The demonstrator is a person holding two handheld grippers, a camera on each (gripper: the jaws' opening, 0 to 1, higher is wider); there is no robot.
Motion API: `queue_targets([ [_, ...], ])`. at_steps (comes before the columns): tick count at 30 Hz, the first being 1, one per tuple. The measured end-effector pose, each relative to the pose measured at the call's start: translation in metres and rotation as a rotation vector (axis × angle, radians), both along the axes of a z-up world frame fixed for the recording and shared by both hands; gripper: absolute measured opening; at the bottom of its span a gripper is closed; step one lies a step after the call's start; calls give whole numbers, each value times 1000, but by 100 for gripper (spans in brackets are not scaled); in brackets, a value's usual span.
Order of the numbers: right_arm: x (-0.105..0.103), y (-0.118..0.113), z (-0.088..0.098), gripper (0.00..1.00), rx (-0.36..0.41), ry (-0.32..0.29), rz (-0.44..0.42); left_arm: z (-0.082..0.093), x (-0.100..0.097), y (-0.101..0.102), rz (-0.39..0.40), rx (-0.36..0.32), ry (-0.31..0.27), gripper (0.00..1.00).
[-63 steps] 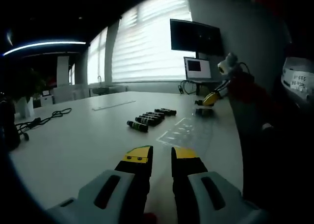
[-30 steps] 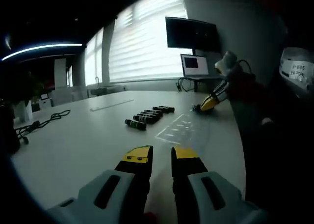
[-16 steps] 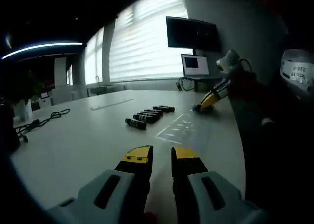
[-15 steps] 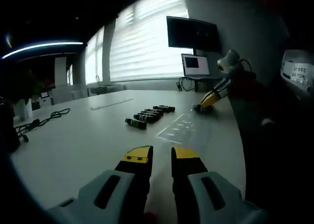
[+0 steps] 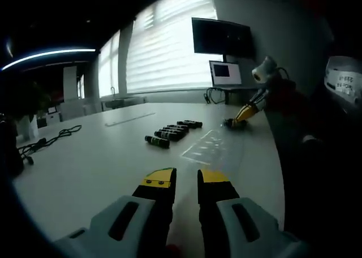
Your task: Grip medicine bottles put into box
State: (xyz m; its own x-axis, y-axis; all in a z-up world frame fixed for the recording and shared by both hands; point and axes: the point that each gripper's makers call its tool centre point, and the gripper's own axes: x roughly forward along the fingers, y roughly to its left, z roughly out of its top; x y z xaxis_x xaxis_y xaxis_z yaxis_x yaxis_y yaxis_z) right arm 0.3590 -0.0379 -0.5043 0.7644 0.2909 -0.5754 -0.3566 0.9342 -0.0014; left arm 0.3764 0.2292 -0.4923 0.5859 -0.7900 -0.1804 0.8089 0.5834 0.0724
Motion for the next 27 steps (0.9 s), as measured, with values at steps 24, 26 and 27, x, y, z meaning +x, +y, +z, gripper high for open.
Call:
queue_targets([
  [24,0,5,-8,6,-15,29,-14,-1,0,1,-1,2,1,9],
  [26,2,6,-13,7,-33,31,-18,-1,0,2,0,2,1,9],
  [27,0,7,-14,7,-37,32,-21,-1,0,2,0,1,1,9],
])
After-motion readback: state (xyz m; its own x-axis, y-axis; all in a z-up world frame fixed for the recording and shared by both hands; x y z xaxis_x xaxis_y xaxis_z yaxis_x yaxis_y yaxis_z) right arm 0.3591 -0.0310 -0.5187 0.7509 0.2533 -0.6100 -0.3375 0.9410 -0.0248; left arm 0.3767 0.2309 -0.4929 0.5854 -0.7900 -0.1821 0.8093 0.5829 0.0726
